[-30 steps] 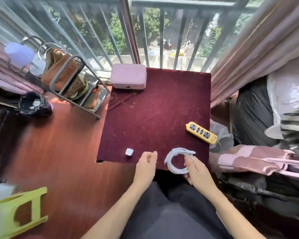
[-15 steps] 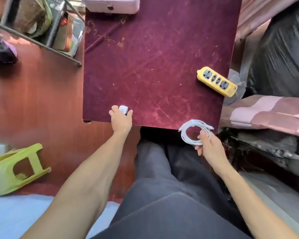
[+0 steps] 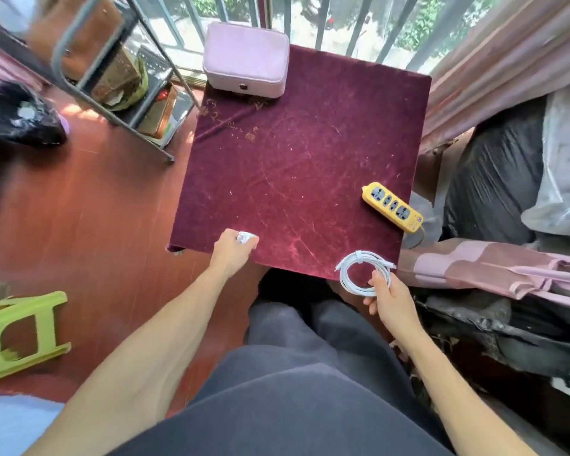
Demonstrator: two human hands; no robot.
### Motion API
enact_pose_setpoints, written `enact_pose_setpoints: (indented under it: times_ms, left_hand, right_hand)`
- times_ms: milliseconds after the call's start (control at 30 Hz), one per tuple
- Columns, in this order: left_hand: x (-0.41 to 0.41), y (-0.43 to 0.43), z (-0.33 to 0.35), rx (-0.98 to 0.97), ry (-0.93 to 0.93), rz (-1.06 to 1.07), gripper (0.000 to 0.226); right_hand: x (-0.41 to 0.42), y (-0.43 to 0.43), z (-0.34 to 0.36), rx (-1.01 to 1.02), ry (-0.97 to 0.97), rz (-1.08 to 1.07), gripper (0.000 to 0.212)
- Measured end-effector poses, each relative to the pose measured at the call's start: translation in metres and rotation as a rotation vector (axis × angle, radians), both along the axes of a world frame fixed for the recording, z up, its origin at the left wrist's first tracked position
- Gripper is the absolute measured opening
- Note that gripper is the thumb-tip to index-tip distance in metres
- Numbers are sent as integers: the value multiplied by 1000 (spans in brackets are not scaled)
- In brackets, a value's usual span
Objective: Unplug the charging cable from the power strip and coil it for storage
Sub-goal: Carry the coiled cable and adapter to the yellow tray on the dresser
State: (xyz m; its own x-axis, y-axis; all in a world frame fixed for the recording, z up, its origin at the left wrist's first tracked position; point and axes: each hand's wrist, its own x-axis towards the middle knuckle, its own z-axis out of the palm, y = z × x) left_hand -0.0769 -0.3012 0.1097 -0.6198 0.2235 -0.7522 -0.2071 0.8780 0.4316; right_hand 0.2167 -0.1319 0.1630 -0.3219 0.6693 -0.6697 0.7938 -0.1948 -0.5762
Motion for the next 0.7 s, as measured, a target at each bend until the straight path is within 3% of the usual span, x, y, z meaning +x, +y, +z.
enact_pose_setpoints:
  times_ms: [100, 233, 500, 700]
  left_hand:
    - [17, -8, 37, 169, -10, 132, 17]
    - [53, -32, 74, 263, -15, 335, 32]
    - [172, -116, 102, 257, 39, 797, 19]
    - [243, -176, 86, 210, 45, 1246, 27]
  right_hand:
    - [-4, 6, 23, 11, 24, 85, 31]
    - [-6, 13, 45, -12, 58, 196, 32]
    - [-33, 19, 44, -81, 128, 467, 33]
    - [-80, -8, 44, -93, 166, 714, 34]
